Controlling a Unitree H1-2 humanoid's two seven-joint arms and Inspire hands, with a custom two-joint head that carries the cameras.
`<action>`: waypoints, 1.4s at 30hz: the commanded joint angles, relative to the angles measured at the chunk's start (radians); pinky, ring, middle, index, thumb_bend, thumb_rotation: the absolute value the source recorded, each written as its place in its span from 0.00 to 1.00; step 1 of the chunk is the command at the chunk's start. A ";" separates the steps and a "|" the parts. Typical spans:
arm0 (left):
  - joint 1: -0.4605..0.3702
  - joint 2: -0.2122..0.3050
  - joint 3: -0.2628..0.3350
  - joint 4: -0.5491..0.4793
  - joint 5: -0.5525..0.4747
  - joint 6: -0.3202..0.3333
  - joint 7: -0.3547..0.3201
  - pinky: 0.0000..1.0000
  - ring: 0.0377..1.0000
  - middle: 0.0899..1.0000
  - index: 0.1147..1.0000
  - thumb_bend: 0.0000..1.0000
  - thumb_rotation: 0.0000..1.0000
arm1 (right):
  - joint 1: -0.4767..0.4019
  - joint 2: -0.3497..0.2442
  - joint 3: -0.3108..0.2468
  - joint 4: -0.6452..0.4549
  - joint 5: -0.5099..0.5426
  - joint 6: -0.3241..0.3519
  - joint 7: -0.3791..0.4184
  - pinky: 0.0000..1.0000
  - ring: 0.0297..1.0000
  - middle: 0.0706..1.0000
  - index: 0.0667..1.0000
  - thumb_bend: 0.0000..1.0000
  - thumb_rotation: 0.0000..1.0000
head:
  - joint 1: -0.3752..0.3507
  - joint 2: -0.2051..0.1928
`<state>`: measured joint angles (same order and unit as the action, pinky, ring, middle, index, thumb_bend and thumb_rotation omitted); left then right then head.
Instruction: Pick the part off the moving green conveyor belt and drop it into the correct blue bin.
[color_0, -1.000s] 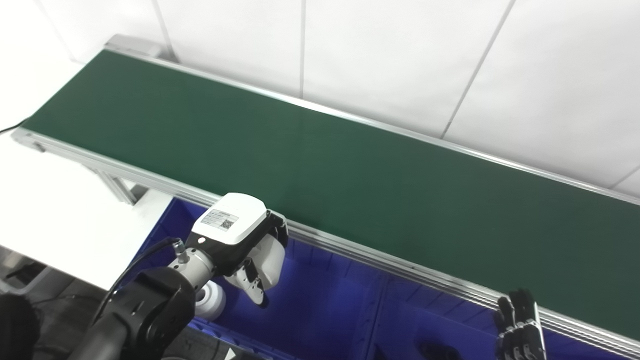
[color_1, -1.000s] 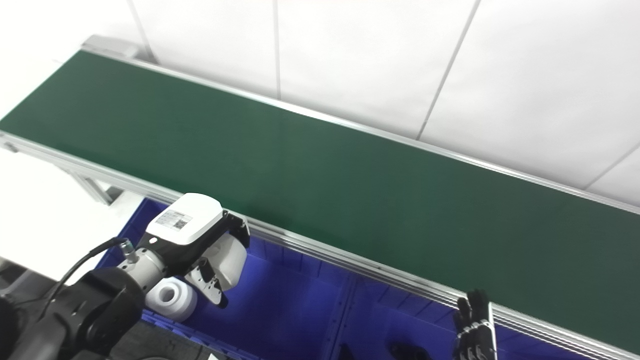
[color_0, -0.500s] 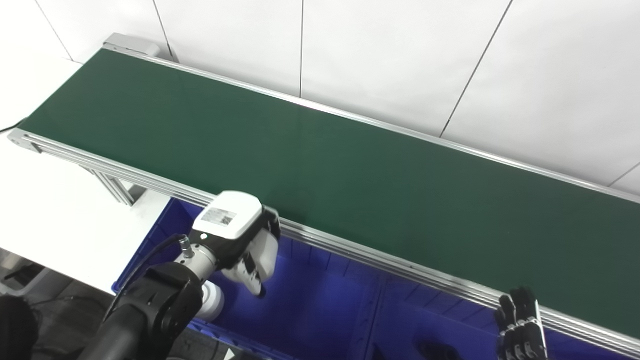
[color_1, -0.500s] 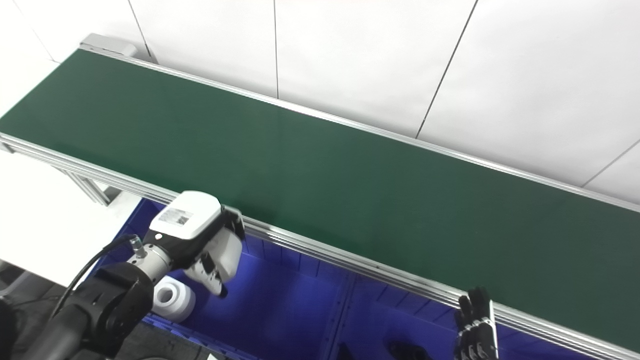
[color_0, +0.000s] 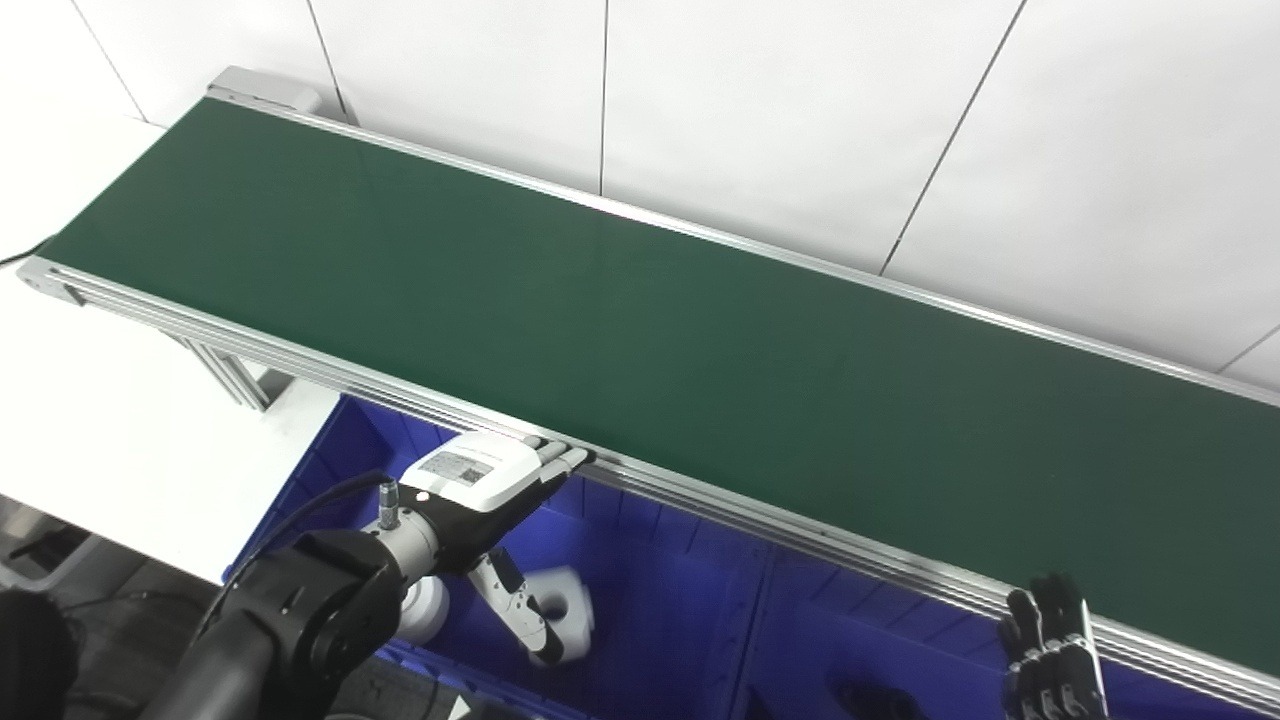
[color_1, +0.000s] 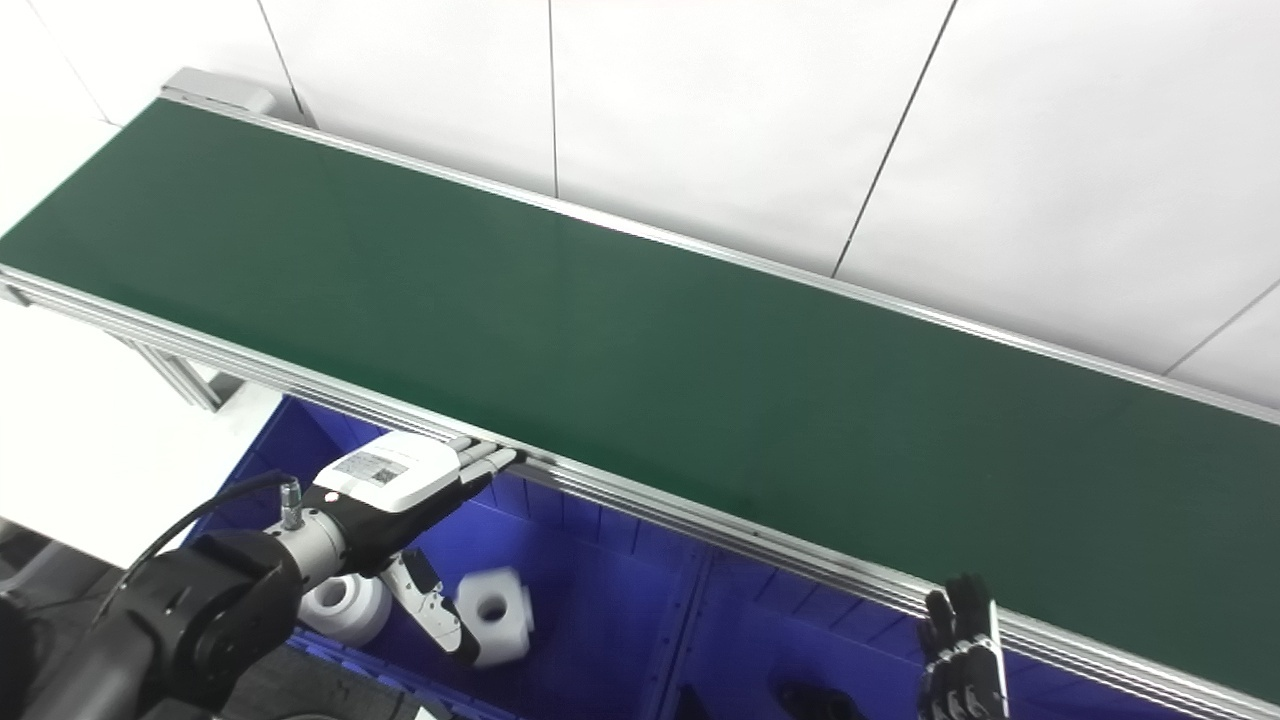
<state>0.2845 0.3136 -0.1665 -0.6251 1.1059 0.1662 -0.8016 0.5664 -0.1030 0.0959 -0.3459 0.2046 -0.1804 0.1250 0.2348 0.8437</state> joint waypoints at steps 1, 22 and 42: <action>0.007 0.014 0.021 -0.069 -0.054 0.013 -0.011 0.99 1.00 1.00 1.00 1.00 0.55 | -0.001 0.000 0.000 -0.036 -0.001 0.005 0.007 1.00 0.99 0.99 1.00 0.81 0.98 | -0.010 0.003; 0.193 -0.352 0.128 -0.196 -1.042 0.079 0.435 1.00 1.00 1.00 1.00 0.93 0.83 | -0.037 0.163 0.136 0.019 -0.240 0.012 -0.063 1.00 0.94 0.96 1.00 0.84 0.93 | -0.471 0.005; 0.173 -0.316 0.070 0.226 -1.015 -0.427 0.612 1.00 1.00 1.00 1.00 0.95 0.76 | -0.044 0.170 0.137 0.034 -0.293 -0.012 -0.116 1.00 1.00 1.00 1.00 0.82 0.96 | -0.466 0.021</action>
<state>0.4516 0.0074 -0.0957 -0.3654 0.0771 -0.2156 -0.2186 0.5244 0.0626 0.2335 -0.2876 -0.0884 -0.1577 0.0125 -0.2424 0.8621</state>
